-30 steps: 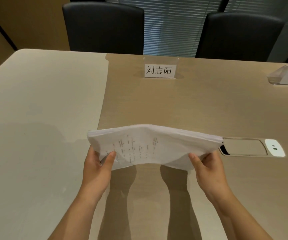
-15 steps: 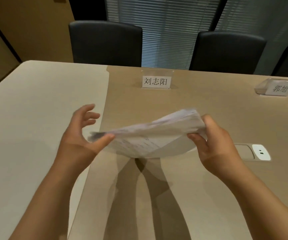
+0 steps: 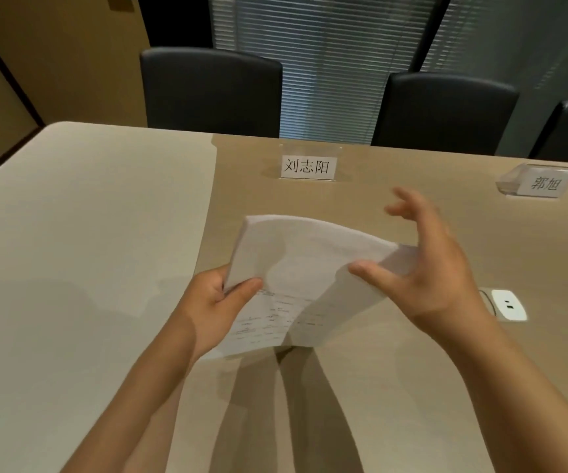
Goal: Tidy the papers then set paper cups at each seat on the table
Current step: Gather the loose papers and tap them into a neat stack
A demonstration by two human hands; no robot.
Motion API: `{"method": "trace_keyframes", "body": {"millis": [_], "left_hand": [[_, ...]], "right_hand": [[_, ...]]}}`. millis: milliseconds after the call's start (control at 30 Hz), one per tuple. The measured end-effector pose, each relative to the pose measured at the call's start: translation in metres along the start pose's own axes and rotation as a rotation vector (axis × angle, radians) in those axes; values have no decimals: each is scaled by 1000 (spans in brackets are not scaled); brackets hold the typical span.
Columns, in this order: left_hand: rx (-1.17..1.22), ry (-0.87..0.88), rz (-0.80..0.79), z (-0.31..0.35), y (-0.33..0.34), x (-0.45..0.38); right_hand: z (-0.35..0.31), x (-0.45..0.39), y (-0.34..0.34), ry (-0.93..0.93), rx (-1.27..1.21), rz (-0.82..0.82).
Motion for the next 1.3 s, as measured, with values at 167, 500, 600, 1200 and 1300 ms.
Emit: {"method": "trace_keyframes", "body": {"millis": [167, 500, 600, 1200, 1300], "left_hand": [[265, -19, 134, -27, -7, 6], [322, -16, 152, -58, 17, 11], [257, -64, 127, -68, 26, 9], [416, -14, -108, 15, 19, 86], [389, 70, -63, 52, 14, 122]], "right_hand": [[55, 8, 59, 97, -773, -201], [79, 33, 138, 311, -849, -173], [85, 32, 146, 373, -840, -188], [-9, 79, 27, 164, -821, -296], [-37, 106, 1, 95, -925, -344]]}}
Point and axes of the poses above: each hand's wrist, its own x-axis away from the middle knuckle, its own y-axis out of the palm, z = x × y, the point moved 7 cm from there along -x, towards the middle knuckle, and after that the axes turned 14 degrees about -z, right-handed, at the moved point
